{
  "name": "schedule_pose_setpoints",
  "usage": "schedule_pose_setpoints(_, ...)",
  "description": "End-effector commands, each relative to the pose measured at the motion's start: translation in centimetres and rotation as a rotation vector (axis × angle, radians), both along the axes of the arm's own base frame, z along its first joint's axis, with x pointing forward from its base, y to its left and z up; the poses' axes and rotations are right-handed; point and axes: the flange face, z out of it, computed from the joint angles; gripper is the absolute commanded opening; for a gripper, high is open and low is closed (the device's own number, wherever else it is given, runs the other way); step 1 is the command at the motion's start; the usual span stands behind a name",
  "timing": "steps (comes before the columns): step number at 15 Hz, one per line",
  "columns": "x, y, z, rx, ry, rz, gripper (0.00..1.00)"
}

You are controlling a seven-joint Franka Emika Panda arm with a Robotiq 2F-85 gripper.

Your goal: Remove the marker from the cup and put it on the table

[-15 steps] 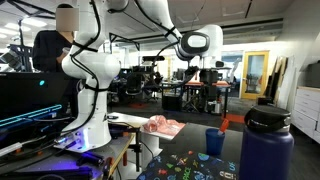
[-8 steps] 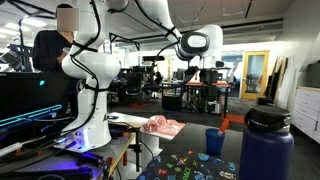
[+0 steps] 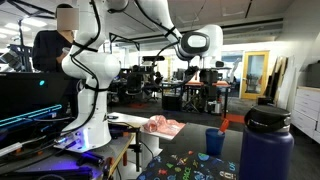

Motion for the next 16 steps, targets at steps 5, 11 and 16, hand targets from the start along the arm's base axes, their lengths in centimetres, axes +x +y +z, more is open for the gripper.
schedule_pose_setpoints(5,0.7,0.0,-0.1,-0.008,-0.009,0.015,1.0)
schedule_pose_setpoints(11,1.7,-0.4,-0.4,-0.006,-0.024,0.023,1.0)
schedule_pose_setpoints(16,2.2,-1.3,0.0,-0.003,-0.038,0.016,1.0)
